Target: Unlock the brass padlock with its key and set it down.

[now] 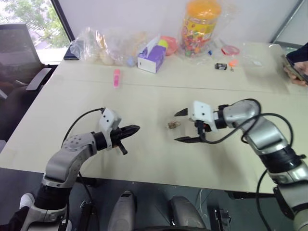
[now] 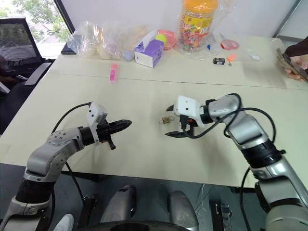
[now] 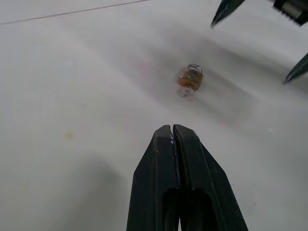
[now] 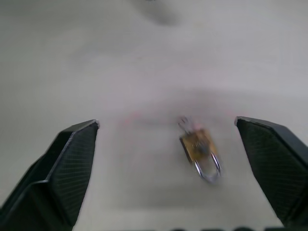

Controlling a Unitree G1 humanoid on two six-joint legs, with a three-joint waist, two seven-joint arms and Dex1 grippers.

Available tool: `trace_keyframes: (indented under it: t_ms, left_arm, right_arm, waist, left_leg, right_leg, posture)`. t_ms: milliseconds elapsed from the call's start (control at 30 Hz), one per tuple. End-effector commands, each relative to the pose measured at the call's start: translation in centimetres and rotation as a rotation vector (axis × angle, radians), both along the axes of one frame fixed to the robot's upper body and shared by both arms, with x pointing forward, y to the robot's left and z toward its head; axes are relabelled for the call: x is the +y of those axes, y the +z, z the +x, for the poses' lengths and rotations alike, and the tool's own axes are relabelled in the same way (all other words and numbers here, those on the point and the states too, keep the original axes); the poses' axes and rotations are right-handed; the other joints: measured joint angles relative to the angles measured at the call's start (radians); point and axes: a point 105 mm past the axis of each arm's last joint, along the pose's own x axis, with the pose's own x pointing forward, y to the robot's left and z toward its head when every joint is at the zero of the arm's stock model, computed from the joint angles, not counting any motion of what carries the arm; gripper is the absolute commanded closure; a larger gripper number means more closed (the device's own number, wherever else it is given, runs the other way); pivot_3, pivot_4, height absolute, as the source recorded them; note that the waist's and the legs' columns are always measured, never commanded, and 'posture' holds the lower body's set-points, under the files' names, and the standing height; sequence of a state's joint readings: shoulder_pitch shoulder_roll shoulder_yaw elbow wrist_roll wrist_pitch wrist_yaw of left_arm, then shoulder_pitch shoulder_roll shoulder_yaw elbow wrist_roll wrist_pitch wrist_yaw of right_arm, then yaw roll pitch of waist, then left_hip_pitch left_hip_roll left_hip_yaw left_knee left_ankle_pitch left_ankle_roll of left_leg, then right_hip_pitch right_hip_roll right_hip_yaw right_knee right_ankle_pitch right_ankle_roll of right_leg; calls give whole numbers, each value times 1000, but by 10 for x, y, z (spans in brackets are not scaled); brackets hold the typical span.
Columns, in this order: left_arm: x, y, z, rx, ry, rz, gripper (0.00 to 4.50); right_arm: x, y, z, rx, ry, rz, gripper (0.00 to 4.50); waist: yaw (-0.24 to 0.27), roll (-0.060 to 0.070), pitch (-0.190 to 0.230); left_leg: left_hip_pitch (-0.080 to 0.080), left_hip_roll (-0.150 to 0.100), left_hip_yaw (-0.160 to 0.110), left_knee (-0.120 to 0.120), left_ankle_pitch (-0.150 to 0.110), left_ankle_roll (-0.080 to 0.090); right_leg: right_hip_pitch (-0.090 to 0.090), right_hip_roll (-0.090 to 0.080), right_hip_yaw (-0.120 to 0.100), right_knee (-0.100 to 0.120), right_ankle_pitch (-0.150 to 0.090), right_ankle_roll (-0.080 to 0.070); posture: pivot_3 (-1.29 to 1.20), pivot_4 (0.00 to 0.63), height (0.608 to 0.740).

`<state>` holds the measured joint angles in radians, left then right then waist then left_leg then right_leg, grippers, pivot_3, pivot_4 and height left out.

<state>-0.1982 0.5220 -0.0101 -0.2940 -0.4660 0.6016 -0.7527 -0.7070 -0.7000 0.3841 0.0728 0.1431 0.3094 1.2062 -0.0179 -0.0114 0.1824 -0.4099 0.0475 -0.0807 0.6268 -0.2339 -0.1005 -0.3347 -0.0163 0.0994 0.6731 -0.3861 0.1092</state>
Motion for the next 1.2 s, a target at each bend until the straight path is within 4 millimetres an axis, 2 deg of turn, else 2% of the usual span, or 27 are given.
trace_keyframes:
  t_ms: [33, 233, 367, 567, 700, 867, 900, 1000, 1033, 1133, 1200]
  left_arm:
    - [-4, 12, -5, -63, -1, -12, 4500]
    - [-2, 13, -7, -70, 25, -15, 4500]
    - [-2, 13, -8, -72, 32, -13, 4500]
    - [-2, 12, -9, -71, 36, -11, 4500]
    - [-3, 13, -7, -72, 28, -12, 4500]
    - [-4, 13, -6, -71, 18, -9, 4500]
    - [-4, 13, -5, -70, 17, -9, 4500]
    - [-3, 13, -1, -62, 12, -11, 4500]
    - [-3, 14, 1, -60, 5, -11, 4500]
    - [-5, 18, 8, -54, -25, -19, 4500]
    - [-7, 23, 15, -41, -48, -38, 4500]
  right_arm:
    - [7, -3, 24, -4, 2, -20, 21]
    - [0, -18, 47, 23, -19, -74, 21]
    - [-11, -29, 53, 31, -23, -133, 21]
    - [-16, -35, 54, 58, -31, -114, 21]
    - [-20, -49, 48, 90, -24, -139, 1140]
    - [-20, -56, 42, 121, -21, -131, 3677]
    - [-20, -58, 41, 120, -19, -130, 3822]
    - [-15, -56, 39, 76, -14, -112, 3810]
    - [-15, -52, 41, 12, -21, -113, 3810]
    - [-14, -22, 45, -253, -54, -65, 3810]
    - [-15, 4, 39, -500, -38, -69, 3810]
  waist:
    - [-3, 0, 0]
    - [1, 0, 1]
    - [-4, 1, 1]
    - [-2, 1, 0]
    - [-3, 1, 0]
    - [-4, 1, 0]
    - [-4, 1, 0]
    - [-4, 1, 0]
    - [-4, 1, 0]
    - [-1, 1, 0]
    - [3, 1, 1]
  left_leg:
    - [0, 0, 0, 1, 0, 0]
    - [0, 0, 0, 2, 0, 0]
    - [1, 0, 0, 2, 0, 0]
    - [2, 0, 0, 4, 0, 0]
    - [3, 0, 0, 4, 0, 0]
    - [5, 0, 0, 4, 0, 0]
    - [6, 0, 0, 4, 0, 0]
    - [7, 0, -1, 4, 0, 0]
    - [7, 0, -1, 4, 0, 0]
    - [7, 0, -1, 4, 0, 0]
    - [6, 0, -1, 4, 0, 0]
  right_leg:
    - [0, 0, 0, 1, 0, 0]
    - [0, 0, 0, 3, 0, 0]
    - [-1, 0, 0, 5, 0, 0]
    - [0, 0, 0, 8, 0, 0]
    - [1, 0, 0, 9, 0, 0]
    - [4, 0, 0, 9, 0, 0]
    - [5, 0, 0, 9, 0, 0]
    - [6, 0, 0, 9, 0, 0]
    - [6, 0, 0, 9, 0, 0]
    - [6, 1, 0, 9, 0, 0]
    - [5, 1, 0, 9, 0, 0]
  posture:
    - [0, 150, 740]
    - [0, 150, 740]
    - [0, 150, 740]
    - [0, 150, 740]
    - [0, 150, 740]
    - [0, 150, 740]
    - [0, 150, 740]
    - [0, 150, 740]
    - [0, 150, 740]
    - [0, 150, 740]
    - [0, 150, 740]
